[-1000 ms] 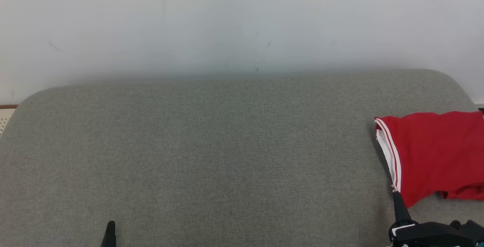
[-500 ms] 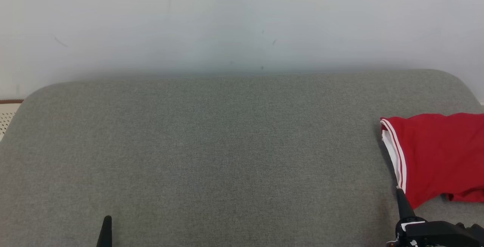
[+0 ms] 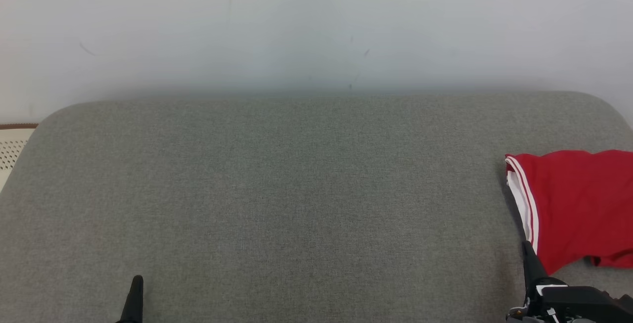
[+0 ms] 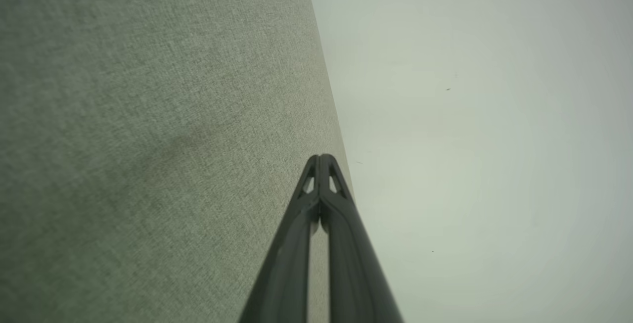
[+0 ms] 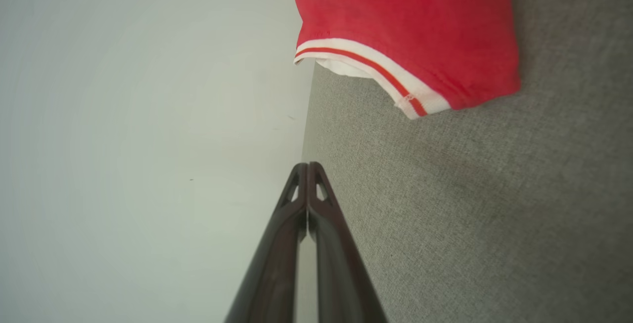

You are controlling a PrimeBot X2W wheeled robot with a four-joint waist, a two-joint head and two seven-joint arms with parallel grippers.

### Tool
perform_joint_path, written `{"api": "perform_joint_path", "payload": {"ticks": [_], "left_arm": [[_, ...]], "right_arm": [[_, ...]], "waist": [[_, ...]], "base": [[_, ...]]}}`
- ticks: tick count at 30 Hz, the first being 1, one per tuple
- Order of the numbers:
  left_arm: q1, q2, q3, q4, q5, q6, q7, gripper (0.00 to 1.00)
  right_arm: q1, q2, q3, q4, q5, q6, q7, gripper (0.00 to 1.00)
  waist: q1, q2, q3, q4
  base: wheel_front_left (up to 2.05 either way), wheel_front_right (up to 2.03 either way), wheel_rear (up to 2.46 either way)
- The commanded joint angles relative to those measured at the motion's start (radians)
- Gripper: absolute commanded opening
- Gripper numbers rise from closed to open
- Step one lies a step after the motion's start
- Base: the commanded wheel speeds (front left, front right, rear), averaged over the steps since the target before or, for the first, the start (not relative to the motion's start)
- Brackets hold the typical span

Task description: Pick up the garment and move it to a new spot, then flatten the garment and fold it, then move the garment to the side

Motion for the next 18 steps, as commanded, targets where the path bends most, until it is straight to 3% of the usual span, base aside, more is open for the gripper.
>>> {"api": "perform_joint_path", "payload": {"ticks": [1,18], "left_arm": [[-0.01,0.005,0.008,-0.003,-0.029,-0.009,0.007,0.0],[-0.027,0.005,0.023,0.001,-0.165,-0.024,0.042,0.0]], "right_arm": [[-0.008,0.003,-0.006,-0.011,0.023,0.0,0.005,0.0],[-0.014,0.012,-0.035,-0.025,0.158,0.0,0.037,0.0]], "waist": [[-0.0001,0.0,0.001,0.002],[-0.0001,0.0,0.009,0.023]], "base": [[0.0,0.0,0.0],[0.0,0.0,0.0]]}}
